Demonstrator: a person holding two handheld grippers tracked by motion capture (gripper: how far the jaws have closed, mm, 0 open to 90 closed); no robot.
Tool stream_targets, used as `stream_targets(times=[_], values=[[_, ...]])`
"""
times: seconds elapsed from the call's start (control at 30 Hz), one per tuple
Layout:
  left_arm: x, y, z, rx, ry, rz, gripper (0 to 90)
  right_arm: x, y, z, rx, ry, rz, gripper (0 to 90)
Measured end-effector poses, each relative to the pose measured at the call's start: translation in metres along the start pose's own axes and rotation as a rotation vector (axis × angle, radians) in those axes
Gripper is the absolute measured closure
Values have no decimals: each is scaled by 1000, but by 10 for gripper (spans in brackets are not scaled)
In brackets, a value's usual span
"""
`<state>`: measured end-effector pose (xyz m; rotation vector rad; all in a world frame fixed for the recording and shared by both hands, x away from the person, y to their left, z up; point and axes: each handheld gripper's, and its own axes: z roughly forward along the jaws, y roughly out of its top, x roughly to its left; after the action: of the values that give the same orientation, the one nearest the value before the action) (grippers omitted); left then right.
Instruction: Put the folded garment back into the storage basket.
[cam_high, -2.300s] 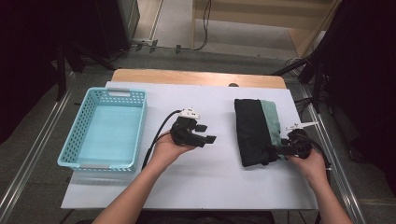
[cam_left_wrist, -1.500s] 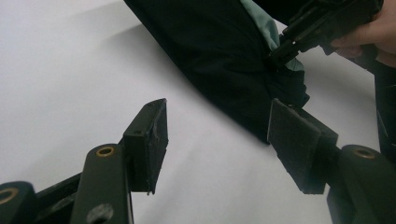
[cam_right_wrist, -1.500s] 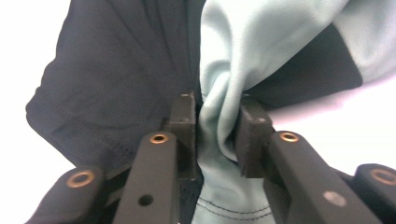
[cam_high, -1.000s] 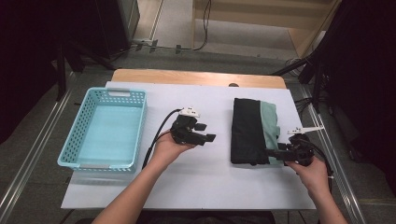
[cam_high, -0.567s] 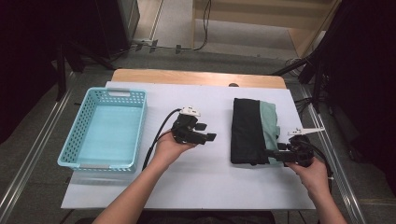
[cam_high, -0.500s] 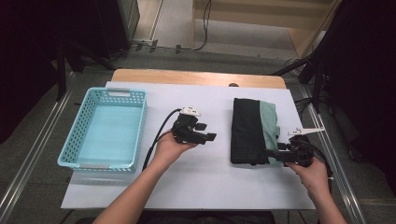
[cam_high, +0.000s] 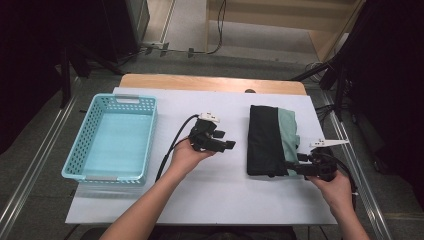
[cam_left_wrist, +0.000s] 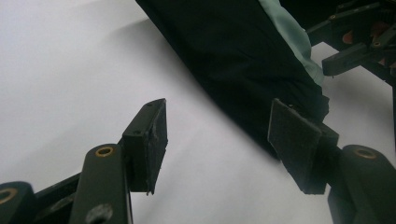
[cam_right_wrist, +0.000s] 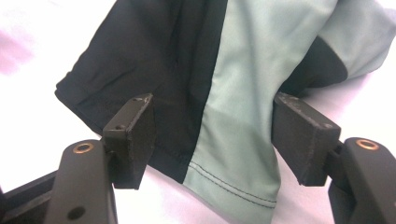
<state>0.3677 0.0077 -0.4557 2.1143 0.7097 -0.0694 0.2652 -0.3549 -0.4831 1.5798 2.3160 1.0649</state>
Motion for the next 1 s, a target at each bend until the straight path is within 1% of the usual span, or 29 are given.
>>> stream_targets(times=[0.1,0.13,0.17,0.3,0.43,0.6,0.7,0.83,1.0], values=[[-1,1,4,19,8,6,372,-3,0,0,-23,11,11,308],[-2,1,5,17,5,11,372,-4,0,0,-25,11,15,308],[-3,2,6,18,11,12,372,-4,-1,0,-24,9,19,308],[-3,5,10,9,8,10,359,-5,-4,0,-14,2,11,306],[-3,8,15,5,12,4,330,-7,-7,-1,-14,-3,22,298],[-2,10,20,-5,11,-3,327,-11,-9,0,-11,-12,34,279],[-2,12,24,9,17,3,327,-13,-9,1,-14,-21,45,273],[-2,16,27,11,16,10,327,-15,-8,7,4,-27,35,272],[-1,19,30,5,16,9,327,-13,-7,14,22,-35,25,278]])
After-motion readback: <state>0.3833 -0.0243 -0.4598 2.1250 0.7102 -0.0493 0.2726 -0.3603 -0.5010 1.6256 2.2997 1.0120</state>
